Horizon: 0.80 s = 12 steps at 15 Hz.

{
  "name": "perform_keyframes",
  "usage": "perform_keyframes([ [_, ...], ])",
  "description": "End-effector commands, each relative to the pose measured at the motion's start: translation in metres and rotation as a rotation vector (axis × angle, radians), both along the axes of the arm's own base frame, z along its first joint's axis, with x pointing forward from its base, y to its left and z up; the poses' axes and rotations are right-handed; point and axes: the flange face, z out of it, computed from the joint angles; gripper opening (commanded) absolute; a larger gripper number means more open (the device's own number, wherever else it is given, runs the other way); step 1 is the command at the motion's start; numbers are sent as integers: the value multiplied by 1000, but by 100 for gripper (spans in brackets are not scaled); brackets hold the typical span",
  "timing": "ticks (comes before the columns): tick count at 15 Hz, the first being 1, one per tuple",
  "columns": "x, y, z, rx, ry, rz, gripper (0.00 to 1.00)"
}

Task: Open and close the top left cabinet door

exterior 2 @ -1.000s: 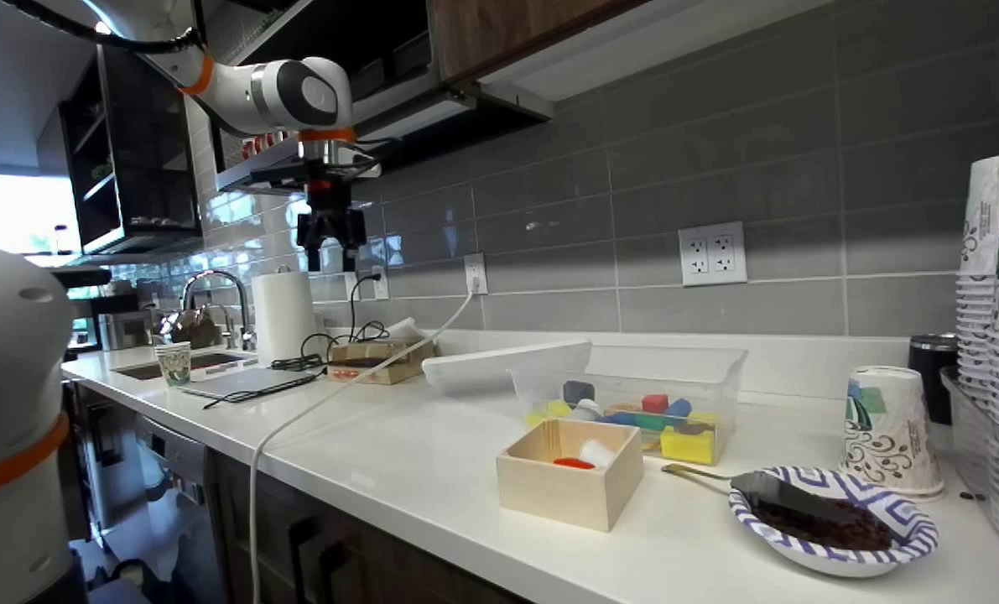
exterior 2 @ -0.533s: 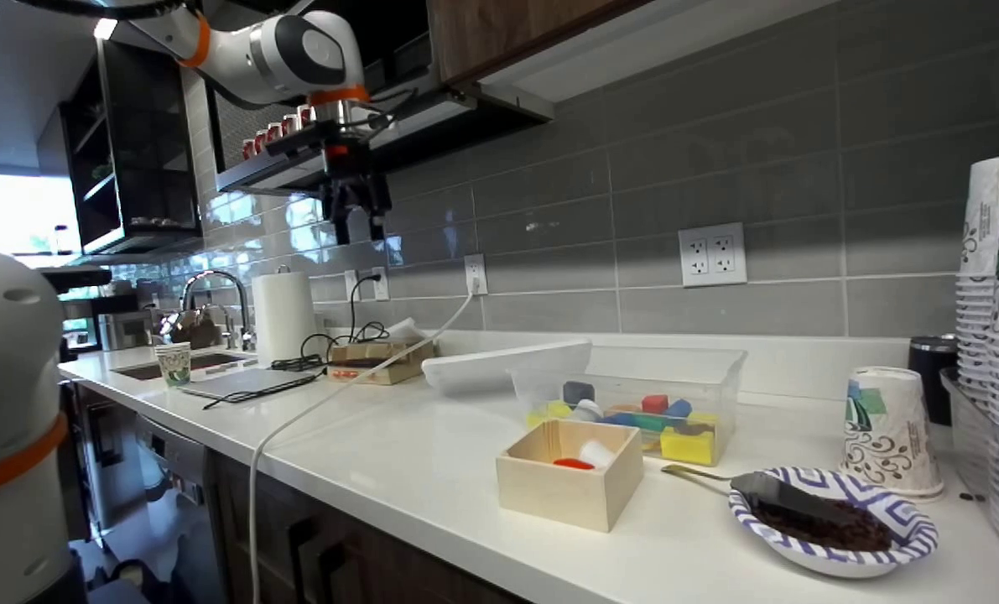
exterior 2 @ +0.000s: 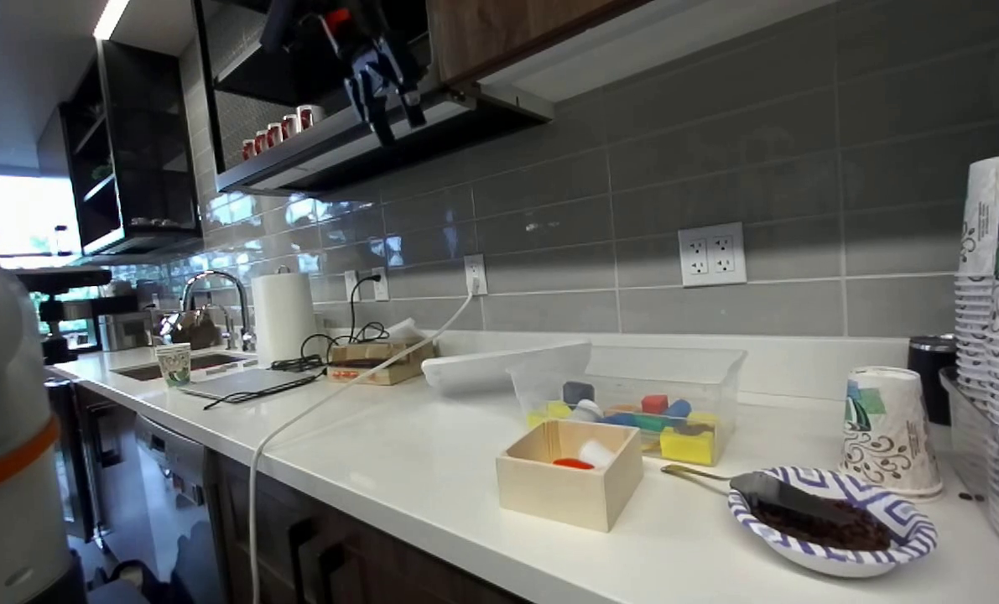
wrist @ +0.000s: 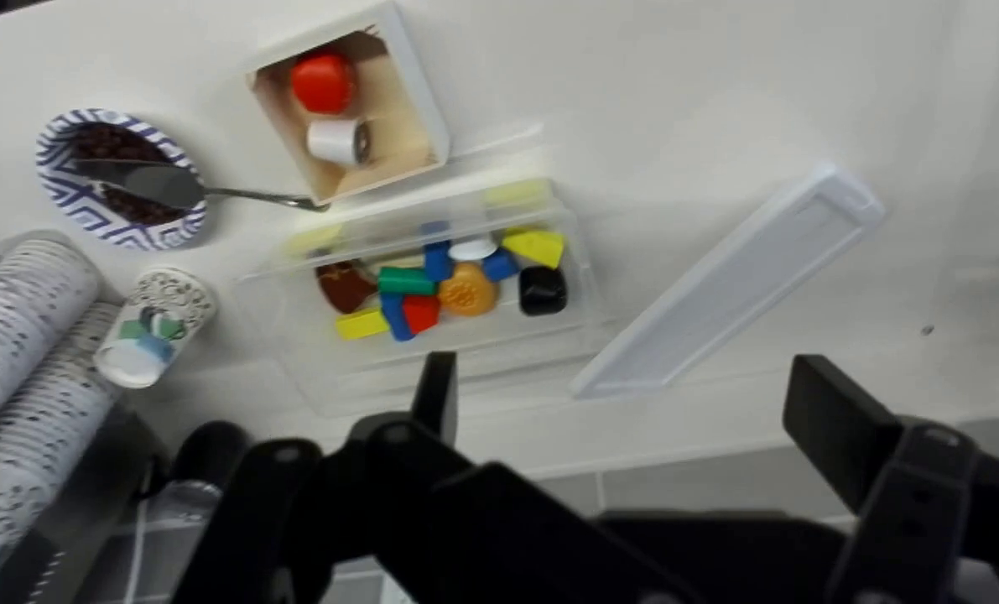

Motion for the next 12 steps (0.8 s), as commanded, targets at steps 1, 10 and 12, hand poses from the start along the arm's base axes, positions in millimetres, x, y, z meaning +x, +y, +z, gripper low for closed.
perform_keyframes([
  [1,-39,-45,45,-29,-155,-124,100],
  [10,-75,-152,168,-277,-515,-357,100],
  [12,-75,-169,194,-367,-575,-396,100],
])
